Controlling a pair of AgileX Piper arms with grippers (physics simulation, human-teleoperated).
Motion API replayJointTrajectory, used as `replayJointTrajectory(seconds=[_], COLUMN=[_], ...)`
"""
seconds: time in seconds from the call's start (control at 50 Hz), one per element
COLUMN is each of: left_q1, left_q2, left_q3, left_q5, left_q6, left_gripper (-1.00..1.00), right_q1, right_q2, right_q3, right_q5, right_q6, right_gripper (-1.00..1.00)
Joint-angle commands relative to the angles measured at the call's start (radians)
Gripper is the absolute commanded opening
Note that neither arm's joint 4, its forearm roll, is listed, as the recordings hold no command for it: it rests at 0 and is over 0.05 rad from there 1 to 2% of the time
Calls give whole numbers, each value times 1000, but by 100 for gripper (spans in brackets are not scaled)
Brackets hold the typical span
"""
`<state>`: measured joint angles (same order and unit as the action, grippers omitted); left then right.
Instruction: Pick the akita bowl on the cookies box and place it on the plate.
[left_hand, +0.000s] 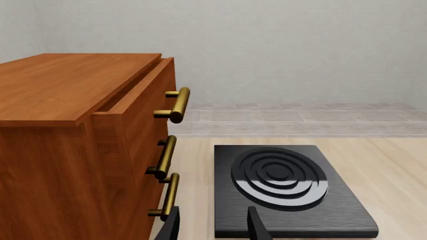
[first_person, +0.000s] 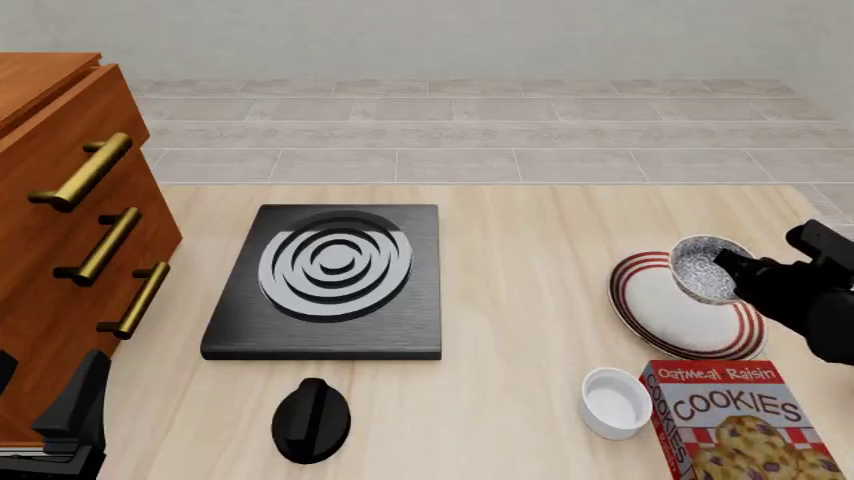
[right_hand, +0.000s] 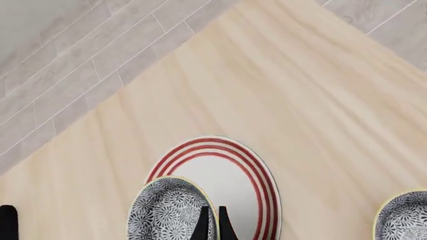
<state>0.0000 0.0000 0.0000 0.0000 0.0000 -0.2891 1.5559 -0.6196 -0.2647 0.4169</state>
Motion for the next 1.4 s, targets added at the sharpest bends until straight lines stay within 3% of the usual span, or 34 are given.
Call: replayJointTrajectory(seconds=[0.02,0.64,1.4], left_q1=[0,0,0], left_q2=[0,0,0], left_q3=[0,0,0], left_q5=[0,0,0], left_q6=[0,0,0], left_gripper=[100,100,100], right_q1=[-9,-9,8], right_q2=[53,174,219], right_q3=[-36,-75,-53], right_q5=[-9,-51,-101], right_q6=[-7,-22,-6], right_gripper=[-100,-100,-100])
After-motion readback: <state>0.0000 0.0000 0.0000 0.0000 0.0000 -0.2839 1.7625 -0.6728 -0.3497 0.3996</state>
